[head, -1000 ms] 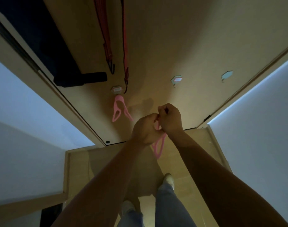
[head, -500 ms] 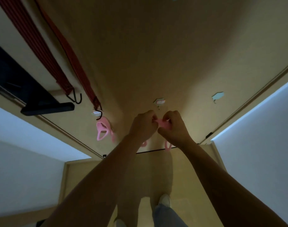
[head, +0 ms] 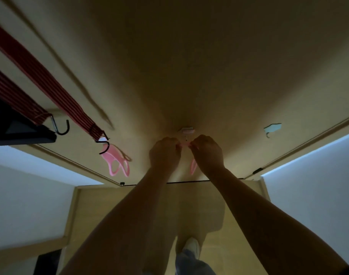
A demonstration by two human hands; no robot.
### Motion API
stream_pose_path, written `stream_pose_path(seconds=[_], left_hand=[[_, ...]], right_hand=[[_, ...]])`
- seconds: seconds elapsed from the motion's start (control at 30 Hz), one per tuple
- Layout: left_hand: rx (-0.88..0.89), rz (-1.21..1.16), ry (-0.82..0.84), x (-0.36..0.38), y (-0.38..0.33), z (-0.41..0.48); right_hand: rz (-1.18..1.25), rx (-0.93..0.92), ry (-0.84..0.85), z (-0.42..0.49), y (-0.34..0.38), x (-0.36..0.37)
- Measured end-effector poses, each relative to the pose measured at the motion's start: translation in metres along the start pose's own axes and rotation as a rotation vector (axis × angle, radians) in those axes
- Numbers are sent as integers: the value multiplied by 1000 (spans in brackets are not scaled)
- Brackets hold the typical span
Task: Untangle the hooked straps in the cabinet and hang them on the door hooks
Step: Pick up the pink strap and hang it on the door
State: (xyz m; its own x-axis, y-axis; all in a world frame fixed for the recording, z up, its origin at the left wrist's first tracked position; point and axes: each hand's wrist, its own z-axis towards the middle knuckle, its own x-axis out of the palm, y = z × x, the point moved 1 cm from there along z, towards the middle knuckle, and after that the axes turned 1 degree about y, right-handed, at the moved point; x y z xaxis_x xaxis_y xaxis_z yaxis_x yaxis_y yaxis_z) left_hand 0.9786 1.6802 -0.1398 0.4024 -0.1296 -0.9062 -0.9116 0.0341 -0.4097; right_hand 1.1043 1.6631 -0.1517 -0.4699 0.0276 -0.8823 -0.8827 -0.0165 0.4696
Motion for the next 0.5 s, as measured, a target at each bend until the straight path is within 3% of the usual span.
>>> stream_pose_path(seconds=[0.13,0.5], left_hand=[[-67,-12,-18,11,1,15],[-175,-41,127,35,7,24]], right_hand=[[24,-9,-12,19,-10,12],[98,-27,66,26,-15,27]])
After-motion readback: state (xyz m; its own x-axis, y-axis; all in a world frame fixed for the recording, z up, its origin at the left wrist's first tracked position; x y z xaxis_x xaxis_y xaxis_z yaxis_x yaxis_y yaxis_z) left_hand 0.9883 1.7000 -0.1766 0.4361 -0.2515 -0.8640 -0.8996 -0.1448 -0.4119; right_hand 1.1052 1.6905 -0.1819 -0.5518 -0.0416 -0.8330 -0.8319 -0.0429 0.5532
